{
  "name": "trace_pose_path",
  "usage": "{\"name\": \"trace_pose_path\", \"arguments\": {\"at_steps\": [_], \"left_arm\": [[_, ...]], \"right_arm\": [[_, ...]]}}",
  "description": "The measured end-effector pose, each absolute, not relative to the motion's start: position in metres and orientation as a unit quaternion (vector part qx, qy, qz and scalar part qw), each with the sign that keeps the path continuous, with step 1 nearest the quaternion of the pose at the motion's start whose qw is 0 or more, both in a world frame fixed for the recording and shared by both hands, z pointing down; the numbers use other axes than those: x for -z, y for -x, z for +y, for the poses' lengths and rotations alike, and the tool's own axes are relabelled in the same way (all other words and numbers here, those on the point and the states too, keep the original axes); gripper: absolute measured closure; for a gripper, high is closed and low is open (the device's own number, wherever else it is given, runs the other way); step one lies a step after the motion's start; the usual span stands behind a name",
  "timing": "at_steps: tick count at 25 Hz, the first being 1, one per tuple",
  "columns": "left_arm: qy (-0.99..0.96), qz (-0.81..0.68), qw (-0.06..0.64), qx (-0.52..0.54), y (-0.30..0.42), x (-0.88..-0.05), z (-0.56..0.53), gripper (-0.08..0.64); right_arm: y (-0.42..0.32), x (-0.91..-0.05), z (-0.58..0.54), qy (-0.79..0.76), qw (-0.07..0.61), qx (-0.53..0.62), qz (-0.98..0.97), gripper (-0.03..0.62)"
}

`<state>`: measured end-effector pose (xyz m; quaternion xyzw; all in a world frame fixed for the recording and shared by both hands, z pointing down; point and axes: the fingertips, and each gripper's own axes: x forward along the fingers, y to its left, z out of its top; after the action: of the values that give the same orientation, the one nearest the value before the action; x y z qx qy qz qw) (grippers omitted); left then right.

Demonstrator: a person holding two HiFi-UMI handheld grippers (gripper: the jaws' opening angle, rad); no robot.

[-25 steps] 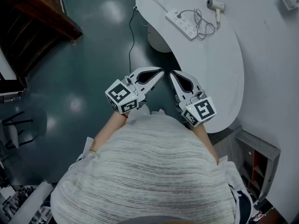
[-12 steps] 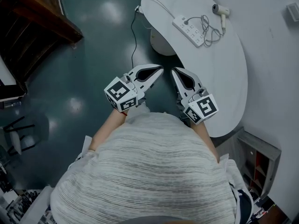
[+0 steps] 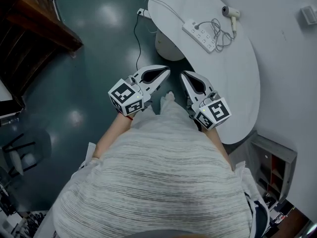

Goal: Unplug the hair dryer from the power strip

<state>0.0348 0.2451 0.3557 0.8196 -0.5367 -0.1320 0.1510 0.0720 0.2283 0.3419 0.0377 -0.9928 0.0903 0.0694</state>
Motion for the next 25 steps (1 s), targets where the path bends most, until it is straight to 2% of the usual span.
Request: {"name": "trace_pose_path", "arguments": {"at_steps": [15, 25], "left_arm": [[-0.816, -0.541, 0.162, 0.123, 0.013, -0.365, 0.181, 0.554], [-0.826, -0.514, 0.199, 0.116, 0.04, -0.382, 0.11, 0.554]], "right_arm": [[-0.021, -0.354, 0.154, -0.024, 0.057, -0.117, -0.991, 0.566], [0.009, -0.372, 0.08, -0.032, 0.066, -0.143, -0.987, 0.566]]}}
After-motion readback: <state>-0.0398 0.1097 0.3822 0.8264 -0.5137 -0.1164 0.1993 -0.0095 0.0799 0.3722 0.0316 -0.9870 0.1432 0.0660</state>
